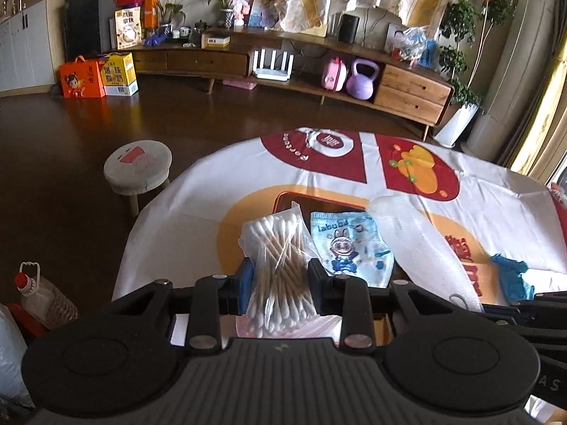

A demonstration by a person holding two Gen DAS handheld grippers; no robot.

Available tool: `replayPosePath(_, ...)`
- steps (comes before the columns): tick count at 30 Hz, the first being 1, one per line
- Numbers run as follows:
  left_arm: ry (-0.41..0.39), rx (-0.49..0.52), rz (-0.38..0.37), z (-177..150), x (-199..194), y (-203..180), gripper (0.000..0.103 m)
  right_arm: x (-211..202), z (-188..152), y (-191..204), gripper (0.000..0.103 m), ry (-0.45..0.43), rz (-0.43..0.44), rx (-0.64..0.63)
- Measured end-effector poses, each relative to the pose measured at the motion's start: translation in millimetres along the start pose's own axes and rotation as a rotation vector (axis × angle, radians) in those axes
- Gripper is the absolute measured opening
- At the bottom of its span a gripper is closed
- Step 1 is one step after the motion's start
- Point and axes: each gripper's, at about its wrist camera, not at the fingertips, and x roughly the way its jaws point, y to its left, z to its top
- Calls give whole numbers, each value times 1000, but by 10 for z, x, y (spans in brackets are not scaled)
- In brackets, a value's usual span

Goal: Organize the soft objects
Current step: 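Carry the cotton swab bag and clear plastic bag over the red tin, then lower both bags into the tin and open both tools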

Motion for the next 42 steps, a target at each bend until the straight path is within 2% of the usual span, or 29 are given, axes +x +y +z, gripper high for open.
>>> replayPosePath(8,24,36,-15,69,321,-62,32,373,38,-70,9,35,-29,52)
replayPosePath(15,52,32,-41,136,596,-98,32,648,75,-175,9,55,-8,149)
replayPosePath(34,112,50,-73,50,956,-170,32,923,-262,-115,11,142,-31,110)
replayPosePath(38,119,44,-67,23,976,-151,33,900,-267,-82,19,131,-36,88)
replayPosePath(42,122,43,-65,11,957,-130,33,891,-247,-68,23,137,-28,77)
